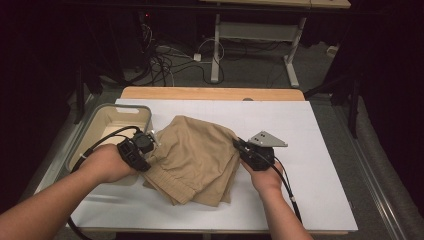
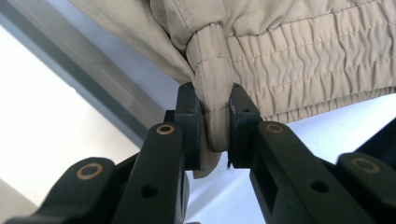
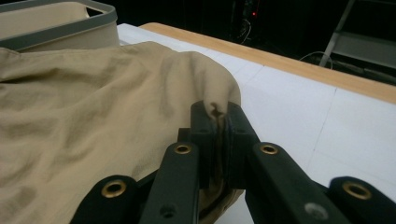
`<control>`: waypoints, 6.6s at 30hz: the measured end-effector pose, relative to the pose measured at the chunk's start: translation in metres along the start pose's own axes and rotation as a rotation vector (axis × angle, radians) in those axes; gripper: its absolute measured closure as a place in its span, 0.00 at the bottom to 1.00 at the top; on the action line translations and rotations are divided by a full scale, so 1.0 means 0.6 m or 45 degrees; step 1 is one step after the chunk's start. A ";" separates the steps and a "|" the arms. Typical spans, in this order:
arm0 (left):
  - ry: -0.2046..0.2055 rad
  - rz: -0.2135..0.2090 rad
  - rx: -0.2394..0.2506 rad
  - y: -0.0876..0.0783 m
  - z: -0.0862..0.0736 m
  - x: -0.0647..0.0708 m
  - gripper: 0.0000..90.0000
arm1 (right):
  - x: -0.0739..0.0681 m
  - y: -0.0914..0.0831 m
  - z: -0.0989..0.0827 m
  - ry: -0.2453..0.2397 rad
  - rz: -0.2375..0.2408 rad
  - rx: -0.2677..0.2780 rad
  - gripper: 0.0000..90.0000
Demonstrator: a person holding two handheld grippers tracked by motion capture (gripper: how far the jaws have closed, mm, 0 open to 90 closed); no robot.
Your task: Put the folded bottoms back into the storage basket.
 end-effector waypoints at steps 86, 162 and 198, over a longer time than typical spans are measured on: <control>-0.034 -0.097 -0.002 0.022 0.033 -0.008 0.87 | 0.016 -0.020 0.023 -0.019 -0.053 -0.013 0.95; -0.475 -0.003 -0.097 -0.040 -0.259 -0.254 0.86 | -0.177 0.348 0.229 -0.198 0.238 -0.064 0.95; -0.440 0.079 0.037 -0.035 -0.218 -0.244 0.43 | -0.141 0.334 0.206 -0.138 0.293 -0.114 0.32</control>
Point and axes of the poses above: each handheld gripper's, and its own axes: y roughly forward along the jaws, z roughly out of its top, x roughly to its right, the point moved 4 cm from there along y, roughly forward along the jaws, and after that the axes turned 8 degrees about z, right-handed, at the moved point
